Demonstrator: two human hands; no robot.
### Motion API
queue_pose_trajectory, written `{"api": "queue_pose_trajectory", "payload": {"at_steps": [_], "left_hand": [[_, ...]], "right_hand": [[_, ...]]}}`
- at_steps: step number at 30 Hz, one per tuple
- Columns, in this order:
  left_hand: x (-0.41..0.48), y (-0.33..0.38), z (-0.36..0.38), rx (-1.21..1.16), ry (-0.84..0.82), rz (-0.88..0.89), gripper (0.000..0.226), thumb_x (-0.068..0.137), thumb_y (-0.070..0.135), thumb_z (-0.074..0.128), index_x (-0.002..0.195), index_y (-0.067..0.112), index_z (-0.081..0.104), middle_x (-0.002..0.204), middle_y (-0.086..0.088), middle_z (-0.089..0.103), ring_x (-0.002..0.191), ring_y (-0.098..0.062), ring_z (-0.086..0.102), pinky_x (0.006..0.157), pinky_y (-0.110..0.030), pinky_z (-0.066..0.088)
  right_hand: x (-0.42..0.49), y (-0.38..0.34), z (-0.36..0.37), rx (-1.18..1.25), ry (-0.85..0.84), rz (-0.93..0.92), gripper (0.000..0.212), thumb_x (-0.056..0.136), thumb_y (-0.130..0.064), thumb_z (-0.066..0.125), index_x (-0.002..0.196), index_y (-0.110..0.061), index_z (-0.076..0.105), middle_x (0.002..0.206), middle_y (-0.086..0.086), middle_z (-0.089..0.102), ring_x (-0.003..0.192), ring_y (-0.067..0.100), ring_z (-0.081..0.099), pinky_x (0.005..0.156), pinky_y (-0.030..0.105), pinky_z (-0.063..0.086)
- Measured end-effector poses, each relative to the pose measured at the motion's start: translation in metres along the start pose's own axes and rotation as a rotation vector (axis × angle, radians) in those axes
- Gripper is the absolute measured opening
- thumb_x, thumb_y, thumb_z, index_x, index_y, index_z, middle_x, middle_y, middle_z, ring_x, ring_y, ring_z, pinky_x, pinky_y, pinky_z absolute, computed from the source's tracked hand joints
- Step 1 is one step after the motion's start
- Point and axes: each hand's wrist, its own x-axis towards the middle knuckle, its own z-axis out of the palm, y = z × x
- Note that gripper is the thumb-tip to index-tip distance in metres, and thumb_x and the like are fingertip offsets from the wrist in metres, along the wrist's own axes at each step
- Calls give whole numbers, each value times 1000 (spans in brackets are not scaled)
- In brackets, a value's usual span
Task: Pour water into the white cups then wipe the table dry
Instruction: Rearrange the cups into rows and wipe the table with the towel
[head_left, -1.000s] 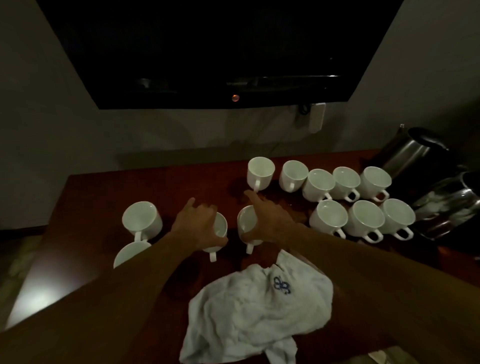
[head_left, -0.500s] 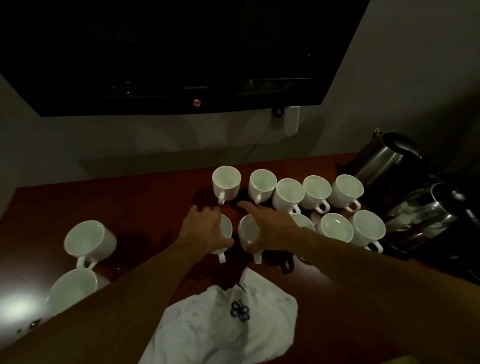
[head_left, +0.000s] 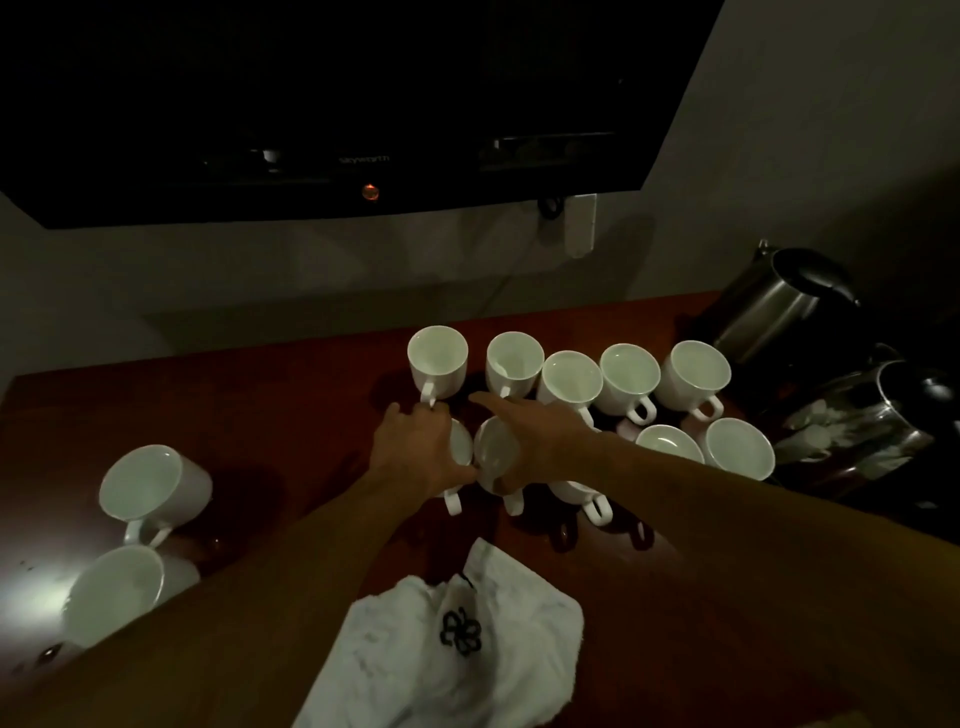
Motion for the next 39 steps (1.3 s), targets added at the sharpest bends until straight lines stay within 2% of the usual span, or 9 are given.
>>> {"api": "queue_pose_trajectory", "payload": {"at_steps": [4,7,11,14,19,22,28,32,39], "left_hand": [[-1,1,5,47,31,-1,82,70,66,72,130,17,47,127,-7,58,112,-25,57,98,-37,40],[-3,0,8,75,7,-5,90,71,68,70,138,17,39,135,-9,52,117,-26,56,105,-43,37],[-9,-7,4,68,-57,-6,104,69,74,68,148,21,26,144,-8,43,128,-29,50,114,-55,25],[-18,-27,-6,55,-84,-11,112,66,83,62,152,25,20,149,-8,39,135,-31,44,117,-63,12],[-48,-106,-23,133,-55,-57,113,67,91,48,155,30,14,160,-7,26,142,-33,35,117,-65,0],[-73,-165,-32,145,-6,-133,111,69,91,46,155,29,14,161,-8,24,143,-34,34,118,-65,4],[-119,-250,-41,160,29,-249,106,72,88,48,152,25,20,155,-9,31,137,-36,41,118,-65,7],[-130,-286,-38,132,57,-280,98,71,86,50,146,25,30,147,-6,40,128,-34,49,116,-64,9],[-121,-310,-23,62,24,-291,102,70,85,53,148,26,25,149,-5,38,130,-35,47,115,-64,13]], "right_hand": [[-3,0,3,-36,4,-10,119,66,-57,83,154,-40,6,155,-1,39,139,25,42,105,46,44],[-7,-2,3,-74,9,-17,117,67,-58,82,155,-36,7,156,1,38,140,25,41,106,45,42],[-12,-6,-8,-44,-14,-33,120,64,-60,84,156,-35,10,156,2,36,140,26,40,109,44,39],[-13,-14,-25,-3,38,-75,113,61,-63,84,151,-41,19,149,-2,45,135,22,44,108,44,37],[2,-47,-49,-35,109,-101,105,61,-73,77,148,-40,28,148,-4,46,138,22,39,118,54,17],[19,-89,-55,-42,128,-146,107,65,-72,76,152,-38,24,153,-1,42,143,24,33,120,55,8],[52,-182,-43,-61,95,-263,108,67,-69,76,154,-39,18,159,1,32,147,22,26,122,54,4],[75,-233,-26,-75,38,-288,110,67,-72,74,154,-41,14,163,0,25,151,22,18,121,56,0],[101,-290,7,-38,64,-302,112,66,-71,75,154,-37,15,162,-2,26,150,20,20,122,55,0]]}}
